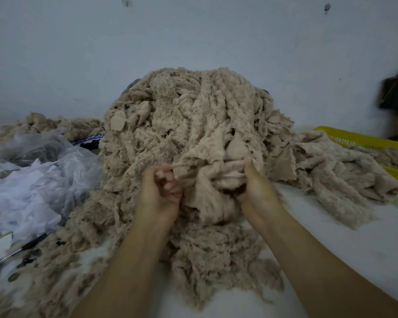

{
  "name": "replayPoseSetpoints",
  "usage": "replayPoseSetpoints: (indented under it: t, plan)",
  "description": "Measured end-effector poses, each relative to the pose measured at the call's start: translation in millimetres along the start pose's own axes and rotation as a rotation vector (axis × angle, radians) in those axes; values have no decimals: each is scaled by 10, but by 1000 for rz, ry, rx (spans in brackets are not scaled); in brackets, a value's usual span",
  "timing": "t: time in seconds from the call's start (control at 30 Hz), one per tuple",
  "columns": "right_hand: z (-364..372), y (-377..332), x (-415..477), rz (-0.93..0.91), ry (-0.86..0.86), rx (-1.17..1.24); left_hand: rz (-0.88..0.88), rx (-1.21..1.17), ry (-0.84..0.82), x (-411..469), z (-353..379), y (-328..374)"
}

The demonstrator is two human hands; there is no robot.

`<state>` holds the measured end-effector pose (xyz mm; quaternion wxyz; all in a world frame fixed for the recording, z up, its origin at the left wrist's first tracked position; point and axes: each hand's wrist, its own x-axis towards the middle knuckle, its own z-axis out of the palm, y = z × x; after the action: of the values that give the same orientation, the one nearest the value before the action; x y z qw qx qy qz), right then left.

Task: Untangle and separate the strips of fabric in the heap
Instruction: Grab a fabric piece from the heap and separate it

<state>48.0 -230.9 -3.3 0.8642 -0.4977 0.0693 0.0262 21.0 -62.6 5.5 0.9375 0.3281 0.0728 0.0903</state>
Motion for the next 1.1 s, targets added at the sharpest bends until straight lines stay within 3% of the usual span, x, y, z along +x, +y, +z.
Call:
replayPoseSetpoints:
  t: [0.17, 0.33, 0.43, 0.5, 0.57, 0.67, 0.8, 0.9, 0.97, 1.1]
  plan:
    - [-74, -84, 11, 100, 55, 121, -74, -350, -56, 20, -127, 131]
    - [-154, -139, 27, 100, 17, 148, 38, -333, 104, 78, -169, 181]
    - [-135, -93, 28, -116, 3, 93, 58, -341, 176, 95, -154, 185]
    - [-162, -127, 22, -295, 135, 69, 87, -388, 221, 113, -196, 251]
    - [-200, -196, 7, -358, 242, 107, 110, -396, 210, 138, -239, 294]
    - [-148, -154, -38, -327, 201, -34, 149, -87, 72, 90, -128, 178]
    - [30, 1, -162, -240, -55, -295, 287, 723, -113, -147, 121, -170]
    - [35, -18, -166, -231, -125, -322, 331, 1127, -414, -308, 150, -313]
    - [7, -40, -154, -233, -110, -328, 372, 1229, -438, -312, 119, -363]
    - [20, -39, -167, -269, -9, -335, 324, 1194, -257, -217, 70, -336]
